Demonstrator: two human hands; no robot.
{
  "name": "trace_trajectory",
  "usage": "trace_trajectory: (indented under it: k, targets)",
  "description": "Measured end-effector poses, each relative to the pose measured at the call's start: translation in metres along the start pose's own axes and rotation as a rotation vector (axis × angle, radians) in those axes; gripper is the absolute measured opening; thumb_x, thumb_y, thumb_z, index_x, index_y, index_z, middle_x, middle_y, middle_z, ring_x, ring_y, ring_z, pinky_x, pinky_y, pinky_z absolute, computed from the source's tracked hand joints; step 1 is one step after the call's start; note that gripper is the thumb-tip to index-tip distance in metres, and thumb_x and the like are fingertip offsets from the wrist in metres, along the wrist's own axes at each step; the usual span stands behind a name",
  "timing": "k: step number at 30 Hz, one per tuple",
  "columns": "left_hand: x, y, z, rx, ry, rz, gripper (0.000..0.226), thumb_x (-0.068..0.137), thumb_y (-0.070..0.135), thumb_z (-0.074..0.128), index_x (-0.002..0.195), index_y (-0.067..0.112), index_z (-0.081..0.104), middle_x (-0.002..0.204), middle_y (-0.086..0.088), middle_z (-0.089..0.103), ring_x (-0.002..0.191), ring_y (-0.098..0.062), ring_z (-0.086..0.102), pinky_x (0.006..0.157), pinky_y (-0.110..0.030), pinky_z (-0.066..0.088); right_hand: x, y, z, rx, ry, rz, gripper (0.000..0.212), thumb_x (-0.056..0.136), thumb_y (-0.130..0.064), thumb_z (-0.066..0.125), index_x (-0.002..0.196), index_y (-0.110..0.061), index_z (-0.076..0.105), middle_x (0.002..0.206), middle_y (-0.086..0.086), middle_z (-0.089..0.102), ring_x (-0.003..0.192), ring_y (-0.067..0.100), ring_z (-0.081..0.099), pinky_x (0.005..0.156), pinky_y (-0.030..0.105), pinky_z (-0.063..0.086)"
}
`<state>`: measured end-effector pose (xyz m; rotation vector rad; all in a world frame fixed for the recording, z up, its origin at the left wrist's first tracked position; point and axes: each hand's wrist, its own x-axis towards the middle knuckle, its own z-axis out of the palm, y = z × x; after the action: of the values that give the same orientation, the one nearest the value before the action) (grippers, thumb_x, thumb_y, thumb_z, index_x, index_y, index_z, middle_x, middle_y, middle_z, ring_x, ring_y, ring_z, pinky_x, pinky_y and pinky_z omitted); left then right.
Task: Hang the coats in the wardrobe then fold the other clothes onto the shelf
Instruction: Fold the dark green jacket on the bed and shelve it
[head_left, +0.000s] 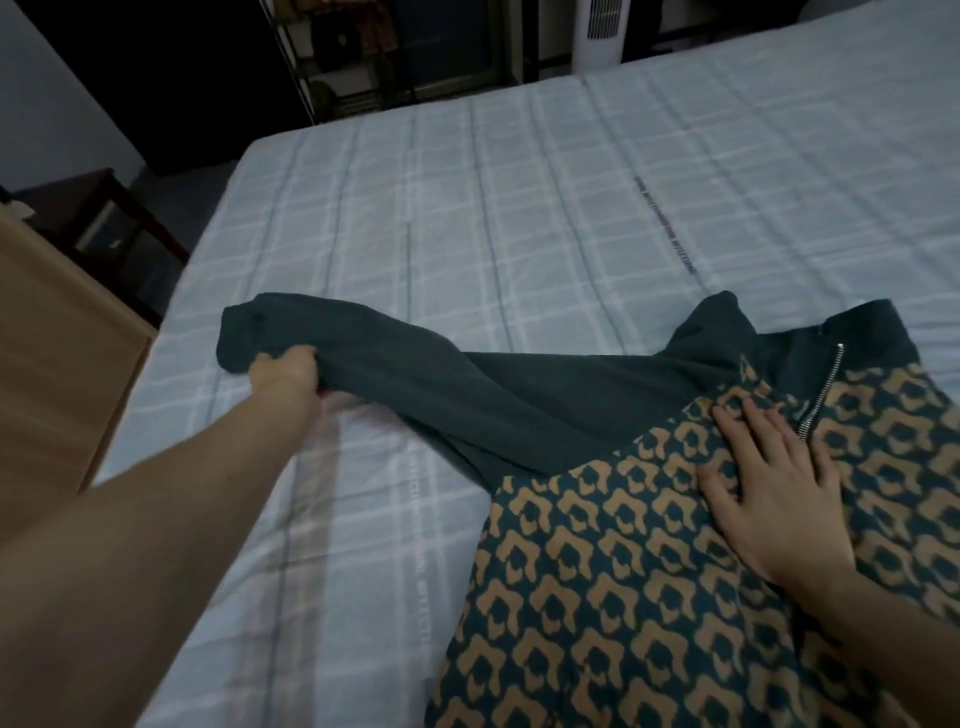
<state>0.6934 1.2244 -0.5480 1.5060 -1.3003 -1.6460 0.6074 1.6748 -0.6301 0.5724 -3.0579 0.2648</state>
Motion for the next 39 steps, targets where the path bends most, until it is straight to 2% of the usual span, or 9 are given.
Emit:
trace_trajectory:
  k: [5, 9, 13, 16, 18, 23, 30, 33, 39]
  targets:
    - [-0.014, 0.062, 0.023, -0.1, 0.204, 0.311, 0.05, 0.094, 0.014, 0.04, 0.143, 0.024, 0.032, 0.139, -0.004, 0.038, 0.11, -0.02, 0.049, 0.099, -0.04, 0.048, 0.0, 0.0, -0.006, -0.026, -0.038, 0.006, 0.067, 0.091, -0.065, 0.016, 0.152, -0.036, 0.016, 0.161, -0.006, 0.016, 0.148, 0.015, 0.01, 0.12, 0.046, 0.005]
    - [-0.062, 0.098, 0.065, 0.095, 0.054, 0.716, 0.046, 0.087, 0.015, 0.035, 0.13, 0.031, 0.037, 0.129, 0.004, 0.042, 0.117, -0.014, 0.048, 0.109, -0.035, 0.038, 0.003, 0.003, -0.016, -0.003, -0.16, 0.009, 0.07, 0.089, -0.067, 0.017, 0.152, -0.037, 0.006, 0.162, -0.007, 0.003, 0.148, 0.015, -0.001, 0.12, 0.048, -0.002]
    - [-0.181, 0.091, 0.105, 0.279, -0.445, 1.33, 0.044, 0.078, -0.001, 0.039, 0.108, 0.031, 0.042, 0.125, -0.002, 0.044, 0.119, -0.012, 0.044, 0.109, -0.03, 0.033, 0.018, -0.004, -0.062, 0.388, -0.27, 0.09, 0.08, 0.08, -0.076, 0.032, 0.15, -0.037, 0.023, 0.161, -0.007, 0.009, 0.148, 0.014, 0.005, 0.12, 0.05, -0.004]
    - [-0.253, 0.025, 0.133, 0.549, -1.041, 1.581, 0.042, 0.079, -0.008, 0.042, 0.11, 0.017, 0.057, 0.151, -0.008, 0.035, 0.142, -0.019, 0.031, 0.116, -0.045, 0.027, -0.006, 0.005, -0.132, 1.397, 0.052, 0.285, 0.084, 0.069, -0.079, 0.05, 0.138, -0.031, 0.049, 0.145, -0.007, 0.047, 0.133, 0.012, 0.043, 0.113, 0.049, 0.031]
    - [-0.296, -0.03, 0.14, 0.879, -1.277, 1.577, 0.052, 0.079, -0.001, 0.041, 0.126, 0.019, 0.053, 0.16, -0.001, 0.021, 0.147, -0.019, 0.02, 0.115, -0.054, 0.024, -0.028, 0.026, -0.164, 1.938, -0.019, 0.376, 0.084, 0.069, -0.076, 0.053, 0.134, -0.023, 0.054, 0.132, 0.002, 0.061, 0.119, 0.022, 0.06, 0.099, 0.052, 0.047]
    - [-0.328, -0.117, 0.133, 1.167, -1.522, 1.564, 0.06, 0.093, 0.046, 0.053, 0.146, 0.022, 0.037, 0.163, 0.009, 0.002, 0.149, -0.008, 0.001, 0.122, -0.041, 0.001, -0.059, 0.081, -0.137, 1.587, 0.088, 0.911, 0.026, 0.084, -0.024, 0.073, 0.103, -0.007, 0.067, 0.105, 0.015, 0.072, 0.092, 0.031, 0.07, 0.081, 0.047, 0.058]
    - [-0.24, -0.116, 0.083, 0.895, -0.494, 1.129, 0.029, 0.085, 0.007, 0.044, 0.108, 0.015, 0.058, 0.124, -0.006, 0.052, 0.115, -0.03, 0.048, 0.1, -0.043, 0.039, -0.076, 0.131, -0.131, 1.775, -0.048, 1.017, 0.029, 0.082, -0.022, 0.072, 0.11, -0.015, 0.065, 0.105, 0.003, 0.072, 0.096, 0.022, 0.069, 0.083, 0.041, 0.056]
    - [-0.193, -0.096, 0.082, 1.189, -0.55, 0.833, 0.05, 0.083, 0.007, 0.063, 0.13, 0.021, 0.051, 0.123, -0.008, 0.058, 0.113, -0.031, 0.053, 0.098, -0.046, 0.045, -0.07, 0.142, -0.132, 1.711, -0.165, 0.995, 0.034, 0.081, -0.03, 0.074, 0.111, -0.017, 0.066, 0.108, 0.004, 0.07, 0.099, 0.023, 0.067, 0.079, 0.038, 0.057]
    - [-0.19, -0.035, 0.114, 1.187, -0.666, 0.793, 0.012, 0.09, 0.018, 0.066, 0.08, 0.023, 0.069, 0.08, 0.001, 0.069, 0.073, -0.01, 0.06, 0.067, -0.019, 0.045, -0.073, 0.157, -0.154, 1.784, 0.111, 0.695, 0.029, 0.089, -0.002, 0.058, 0.115, -0.01, 0.067, 0.106, 0.01, 0.073, 0.096, 0.025, 0.071, 0.078, 0.034, 0.059]
